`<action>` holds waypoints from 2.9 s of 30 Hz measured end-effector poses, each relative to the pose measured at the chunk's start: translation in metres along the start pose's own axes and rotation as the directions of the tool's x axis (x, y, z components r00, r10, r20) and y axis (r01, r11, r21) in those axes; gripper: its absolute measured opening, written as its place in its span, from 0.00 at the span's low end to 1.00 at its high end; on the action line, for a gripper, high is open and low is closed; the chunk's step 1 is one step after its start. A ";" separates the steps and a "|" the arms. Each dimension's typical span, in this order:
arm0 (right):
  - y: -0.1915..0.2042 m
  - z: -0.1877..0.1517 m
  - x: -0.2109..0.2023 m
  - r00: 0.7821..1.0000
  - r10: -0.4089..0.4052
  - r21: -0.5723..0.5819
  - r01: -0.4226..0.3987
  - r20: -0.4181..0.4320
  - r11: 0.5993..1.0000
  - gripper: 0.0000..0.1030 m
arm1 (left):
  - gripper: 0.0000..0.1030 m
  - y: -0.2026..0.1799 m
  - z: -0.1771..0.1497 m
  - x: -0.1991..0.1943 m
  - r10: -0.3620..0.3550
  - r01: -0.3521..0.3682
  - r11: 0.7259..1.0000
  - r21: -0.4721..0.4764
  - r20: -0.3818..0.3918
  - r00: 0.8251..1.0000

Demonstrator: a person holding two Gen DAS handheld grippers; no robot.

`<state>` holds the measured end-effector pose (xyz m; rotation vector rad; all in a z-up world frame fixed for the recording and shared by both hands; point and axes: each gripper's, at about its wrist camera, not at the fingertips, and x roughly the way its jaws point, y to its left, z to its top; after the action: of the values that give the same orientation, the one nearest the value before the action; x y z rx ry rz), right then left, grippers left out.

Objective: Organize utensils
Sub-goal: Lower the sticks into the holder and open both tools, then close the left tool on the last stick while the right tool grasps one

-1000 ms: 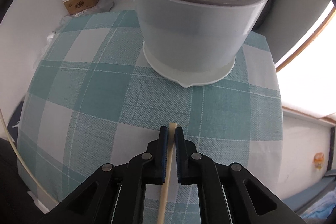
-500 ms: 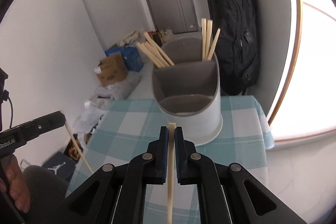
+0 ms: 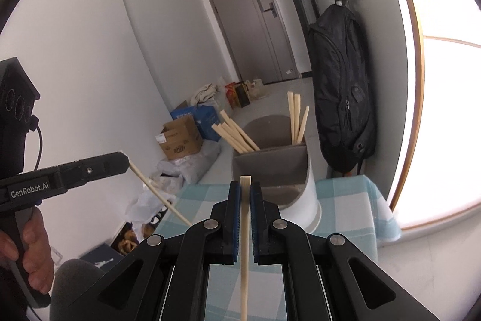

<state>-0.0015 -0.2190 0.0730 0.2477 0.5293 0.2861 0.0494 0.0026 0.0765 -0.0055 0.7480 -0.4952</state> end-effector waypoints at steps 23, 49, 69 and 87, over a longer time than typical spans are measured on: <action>-0.005 0.153 0.037 0.980 0.049 -0.072 -0.036 0.193 0.997 0.05 | 0.02 -0.016 0.108 -0.003 -0.049 0.050 0.999 -0.005 0.033 0.998; -0.060 0.081 -0.026 0.984 0.043 0.043 -0.051 0.176 0.998 0.05 | 0.42 -0.001 -0.113 0.198 0.071 -0.225 0.957 -0.182 -0.608 0.791; -0.070 0.060 -0.036 0.989 0.034 0.107 -0.049 0.145 0.993 0.05 | 0.03 0.020 -0.132 0.170 0.044 -0.074 0.997 -0.025 -0.600 0.799; -0.067 0.054 -0.038 0.990 0.032 0.106 -0.046 0.138 0.993 0.05 | 0.19 0.025 -0.092 0.202 0.022 -0.123 0.985 -0.125 -0.607 0.795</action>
<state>0.0095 -0.3021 0.1150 0.3809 0.4057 0.2766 0.1257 -0.0477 -0.1269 0.0356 1.4171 -0.3585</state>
